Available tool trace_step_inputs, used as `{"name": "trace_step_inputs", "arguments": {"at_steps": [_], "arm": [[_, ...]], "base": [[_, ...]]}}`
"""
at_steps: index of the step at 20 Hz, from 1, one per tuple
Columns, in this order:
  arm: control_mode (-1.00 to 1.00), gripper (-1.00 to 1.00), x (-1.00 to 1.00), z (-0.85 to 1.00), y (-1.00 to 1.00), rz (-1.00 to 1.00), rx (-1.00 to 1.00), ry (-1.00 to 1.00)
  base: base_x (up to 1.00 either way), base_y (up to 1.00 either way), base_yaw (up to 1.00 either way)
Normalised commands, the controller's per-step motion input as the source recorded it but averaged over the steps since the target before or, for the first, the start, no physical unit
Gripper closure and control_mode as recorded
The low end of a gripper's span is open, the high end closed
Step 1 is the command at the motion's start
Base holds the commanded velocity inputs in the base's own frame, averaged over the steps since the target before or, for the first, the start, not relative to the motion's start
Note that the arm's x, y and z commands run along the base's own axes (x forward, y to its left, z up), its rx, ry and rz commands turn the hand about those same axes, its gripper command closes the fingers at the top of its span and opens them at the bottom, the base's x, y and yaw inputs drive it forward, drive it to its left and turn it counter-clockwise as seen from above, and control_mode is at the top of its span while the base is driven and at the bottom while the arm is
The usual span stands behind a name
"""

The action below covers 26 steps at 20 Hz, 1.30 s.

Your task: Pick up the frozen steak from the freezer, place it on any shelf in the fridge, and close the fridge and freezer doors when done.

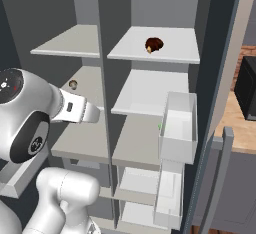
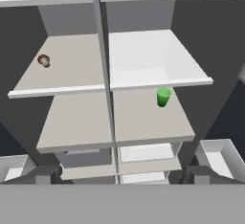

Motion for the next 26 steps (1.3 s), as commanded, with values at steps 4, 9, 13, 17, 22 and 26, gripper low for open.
{"name": "trace_step_inputs", "arguments": {"at_steps": [4,9,13,17,22,26], "arm": [[-1.00,-1.00,0.00,0.00,0.00,0.00,0.00,0.00],[-1.00,-1.00,0.00,0.00,0.00,0.00,0.00,0.00],[-1.00,-1.00,0.00,0.00,0.00,0.00,0.00,0.00],[-1.00,-1.00,0.00,0.00,0.00,0.00,0.00,0.00],[1.00,-1.00,0.00,0.00,0.00,0.00,0.00,0.00],[1.00,-1.00,0.00,0.00,0.00,0.00,0.00,0.00]], "base": [[0.00,0.00,0.00],[0.00,0.00,0.00],[0.00,0.00,0.00],[0.00,0.00,0.00],[-0.01,0.00,0.00],[-0.21,0.00,0.00]]}}
